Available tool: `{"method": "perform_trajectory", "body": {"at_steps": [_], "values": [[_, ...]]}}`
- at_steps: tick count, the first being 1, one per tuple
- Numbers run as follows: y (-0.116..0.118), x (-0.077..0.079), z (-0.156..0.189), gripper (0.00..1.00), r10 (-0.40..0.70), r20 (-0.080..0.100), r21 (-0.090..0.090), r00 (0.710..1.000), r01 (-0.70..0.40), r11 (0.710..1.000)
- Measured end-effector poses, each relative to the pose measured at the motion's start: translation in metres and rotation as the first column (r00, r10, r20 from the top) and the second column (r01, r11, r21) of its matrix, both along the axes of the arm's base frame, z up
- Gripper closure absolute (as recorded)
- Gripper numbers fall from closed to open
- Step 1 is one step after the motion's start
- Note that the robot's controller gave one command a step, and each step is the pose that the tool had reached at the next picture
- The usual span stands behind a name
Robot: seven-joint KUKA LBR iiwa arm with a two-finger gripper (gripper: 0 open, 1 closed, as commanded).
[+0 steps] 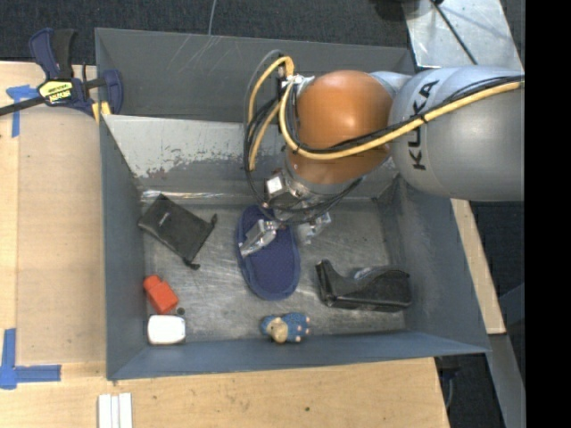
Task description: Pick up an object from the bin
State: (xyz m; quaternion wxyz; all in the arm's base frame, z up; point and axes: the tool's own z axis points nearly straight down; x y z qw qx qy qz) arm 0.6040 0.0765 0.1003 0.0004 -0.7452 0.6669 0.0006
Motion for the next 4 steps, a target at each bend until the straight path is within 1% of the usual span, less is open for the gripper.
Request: {"method": "perform_trajectory", "body": {"at_steps": [1,2,3,4], "values": [[0.01,0.009,-0.025,0.0,0.22,0.002,-0.002,0.975,-0.22,0.975],[0.01,0.011,-0.022,0.0,0.216,0.003,0.0,0.976,-0.216,0.976],[0.01,0.012,-0.021,1.0,0.216,0.003,-0.001,0.976,-0.216,0.976],[0.01,0.013,0.012,1.0,0.213,0.006,0.0,0.977,-0.213,0.977]]}}
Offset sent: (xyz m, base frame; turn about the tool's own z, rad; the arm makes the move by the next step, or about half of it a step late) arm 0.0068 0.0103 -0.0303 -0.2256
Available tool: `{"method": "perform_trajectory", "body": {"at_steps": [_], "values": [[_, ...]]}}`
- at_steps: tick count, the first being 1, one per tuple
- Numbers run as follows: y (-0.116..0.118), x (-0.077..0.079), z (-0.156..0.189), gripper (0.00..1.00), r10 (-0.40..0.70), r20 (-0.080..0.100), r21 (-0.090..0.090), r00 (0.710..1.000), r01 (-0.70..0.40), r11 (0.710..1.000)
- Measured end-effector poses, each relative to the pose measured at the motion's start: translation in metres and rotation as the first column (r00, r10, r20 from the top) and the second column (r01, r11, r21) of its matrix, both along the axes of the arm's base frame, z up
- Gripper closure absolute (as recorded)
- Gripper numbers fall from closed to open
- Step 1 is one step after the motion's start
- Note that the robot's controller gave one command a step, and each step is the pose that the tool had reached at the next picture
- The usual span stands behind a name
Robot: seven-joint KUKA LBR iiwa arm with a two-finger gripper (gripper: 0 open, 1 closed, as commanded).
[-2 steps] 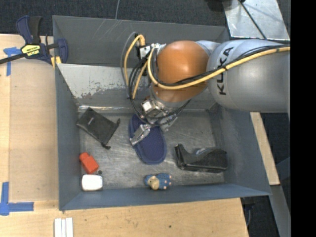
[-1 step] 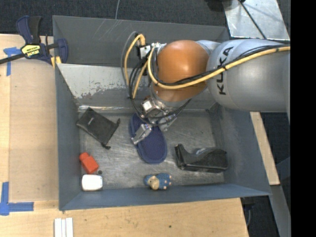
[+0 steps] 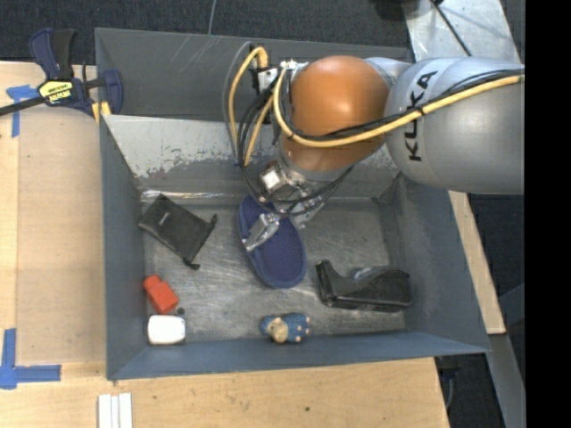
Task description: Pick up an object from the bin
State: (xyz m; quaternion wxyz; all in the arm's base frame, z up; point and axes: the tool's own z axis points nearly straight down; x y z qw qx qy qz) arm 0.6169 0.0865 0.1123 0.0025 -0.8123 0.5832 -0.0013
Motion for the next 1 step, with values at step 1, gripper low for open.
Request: {"method": "perform_trajectory", "body": {"at_steps": [1], "values": [[0.0005,0.002,0.0748,1.0,-0.003,0.004,0.0,1.0,0.003,1.0]]}}
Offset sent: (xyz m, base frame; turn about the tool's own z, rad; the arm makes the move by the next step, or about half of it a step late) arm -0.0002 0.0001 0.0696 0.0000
